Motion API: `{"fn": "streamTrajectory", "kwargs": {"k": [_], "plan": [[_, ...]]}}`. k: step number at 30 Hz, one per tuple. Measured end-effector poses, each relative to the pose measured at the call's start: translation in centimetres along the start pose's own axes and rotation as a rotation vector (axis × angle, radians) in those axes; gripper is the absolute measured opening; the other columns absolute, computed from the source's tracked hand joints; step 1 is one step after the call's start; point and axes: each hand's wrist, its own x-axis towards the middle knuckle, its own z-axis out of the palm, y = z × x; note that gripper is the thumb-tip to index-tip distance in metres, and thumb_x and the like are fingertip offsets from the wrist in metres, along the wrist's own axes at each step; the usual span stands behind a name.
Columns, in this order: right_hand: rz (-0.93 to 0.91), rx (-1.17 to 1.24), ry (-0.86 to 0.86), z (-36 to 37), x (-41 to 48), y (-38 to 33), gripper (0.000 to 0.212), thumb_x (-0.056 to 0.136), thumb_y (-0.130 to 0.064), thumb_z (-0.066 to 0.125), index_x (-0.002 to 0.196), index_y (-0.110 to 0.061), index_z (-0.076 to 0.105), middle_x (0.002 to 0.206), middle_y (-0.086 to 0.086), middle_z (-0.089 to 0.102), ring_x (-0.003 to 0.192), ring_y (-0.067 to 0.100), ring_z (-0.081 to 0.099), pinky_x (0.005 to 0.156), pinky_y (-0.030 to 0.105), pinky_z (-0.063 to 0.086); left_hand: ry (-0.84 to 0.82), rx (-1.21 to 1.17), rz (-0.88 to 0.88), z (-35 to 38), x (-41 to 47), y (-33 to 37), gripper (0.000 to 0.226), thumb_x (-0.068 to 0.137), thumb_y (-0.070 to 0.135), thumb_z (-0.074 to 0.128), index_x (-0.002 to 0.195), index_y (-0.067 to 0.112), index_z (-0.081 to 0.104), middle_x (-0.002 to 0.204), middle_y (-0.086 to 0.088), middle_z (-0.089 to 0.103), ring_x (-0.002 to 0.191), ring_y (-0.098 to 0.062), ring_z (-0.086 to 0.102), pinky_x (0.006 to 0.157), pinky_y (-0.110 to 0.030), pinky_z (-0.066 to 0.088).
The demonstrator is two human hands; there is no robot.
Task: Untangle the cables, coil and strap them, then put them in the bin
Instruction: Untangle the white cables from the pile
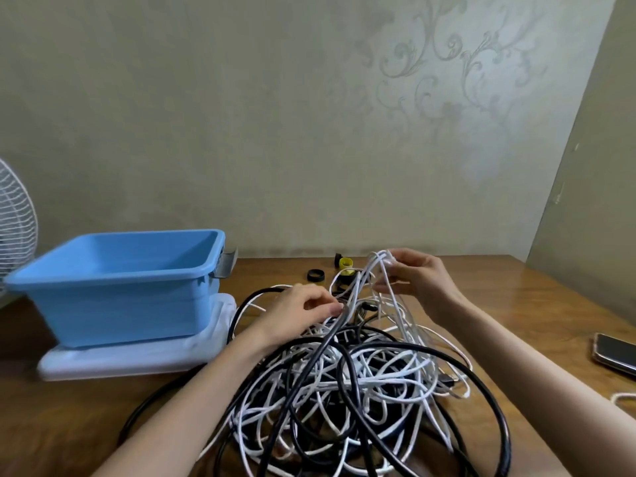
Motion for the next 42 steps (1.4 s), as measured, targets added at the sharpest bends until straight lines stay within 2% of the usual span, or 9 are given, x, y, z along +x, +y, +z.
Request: {"fn": "streamTrajectory", "kwargs": {"k": [7,14,18,20,23,27,31,38,42], "plan": [[-0.016,0.147,0.042,-1.1,0.3,-0.4,0.011,0.084,0.0,0.061,0.092,-0.004,0.068,0.085,0.015,0.069,0.075,0.028,0.069,0.075,0.035,0.06,-0.292,-0.192,-0.125,-1.0,0.9,1.3,0.011,0.086,0.005,0.065,0.094,0.012,0.06,0.093,-0.008,0.069,0.084,-0.012,0.064,0.075,-0.016,0.05],[-0.045,-0.416,-0.132,-2.1,0.5,-0.9,0.024,0.08,0.004,0.066,0.091,-0.016,0.072,0.086,0.002,0.072,0.085,0.018,0.062,0.073,0.023,0.049,0.465,-0.25,-0.001,-5.9,2.6,3.0,0.009,0.086,0.005,0.065,0.084,0.013,0.06,0.083,-0.007,0.067,0.072,-0.019,0.067,0.067,-0.024,0.057],[-0.146,-0.59,-0.162,0.8,-0.1,-2.8,0.029,0.073,-0.015,0.06,0.098,-0.028,0.07,0.094,-0.001,0.072,0.086,0.012,0.064,0.074,0.015,0.05,0.603,0.221,0.197,-8.4,3.9,5.3,0.006,0.084,0.012,0.069,0.082,0.018,0.07,0.063,0.014,0.058,0.054,-0.001,0.052,0.061,-0.014,0.04],[-0.328,-0.439,-0.024,2.5,0.2,-4.9,0.037,0.073,-0.025,0.053,0.107,-0.031,0.066,0.104,-0.004,0.071,0.096,0.009,0.064,0.077,0.016,0.05,0.572,0.327,0.259,-9.4,4.6,6.6,0.012,0.082,0.011,0.069,0.081,0.023,0.072,0.066,0.014,0.06,0.063,-0.005,0.053,0.066,-0.02,0.041],[-0.361,-0.333,-0.207,5.4,0.9,-7.6,0.037,0.089,-0.037,0.058,0.125,-0.027,0.054,0.11,0.0,0.069,0.099,0.006,0.064,0.079,0.017,0.052,0.479,0.35,0.359,-10.2,5.3,8.6,0.019,0.081,0.004,0.066,0.082,0.022,0.072,0.071,0.017,0.062,0.065,0.009,0.055,0.072,-0.015,0.046],[-0.41,-0.432,-0.214,7.2,1.7,-8.7,0.013,0.094,-0.013,0.057,0.095,-0.01,0.07,0.062,0.002,0.063,0.052,0.006,0.055,0.051,0.014,0.039,0.553,0.323,0.466,-10.5,5.0,9.6,0.009,0.08,0.007,0.07,0.086,0.01,0.065,0.07,0.013,0.059,0.057,0.01,0.053,0.062,-0.007,0.038],[-0.324,-0.121,-0.018,4.8,2.3,-10.2,0.021,0.096,-0.011,0.053,0.081,-0.012,0.068,0.046,-0.006,0.054,0.044,0.005,0.049,0.047,0.016,0.037,0.311,0.452,0.069,-9.5,4.0,4.8,0.012,0.082,0.007,0.065,0.094,0.011,0.066,0.089,-0.011,0.069,0.082,-0.025,0.065,0.072,-0.028,0.047],[-0.31,0.292,0.291,-0.1,2.4,-11.5,0.024,0.097,-0.011,0.05,0.077,-0.01,0.061,0.048,-0.006,0.057,0.049,0.006,0.057,0.051,0.016,0.047,-0.259,0.322,-0.276,-7.9,2.1,0.5,0.033,0.094,0.027,0.055,0.064,0.015,0.058,0.055,0.003,0.057,0.048,-0.01,0.051,0.05,-0.023,0.039],[-0.304,0.301,0.361,-0.9,2.5,-10.6,0.022,0.098,-0.015,0.05,0.08,-0.013,0.063,0.047,-0.005,0.057,0.049,0.007,0.057,0.051,0.017,0.046,-0.026,0.109,-0.236,-10.0,2.7,3.0,0.044,0.098,0.027,0.049,0.059,0.01,0.059,0.037,0.003,0.055,0.031,-0.004,0.048,0.037,-0.013,0.037]]}}
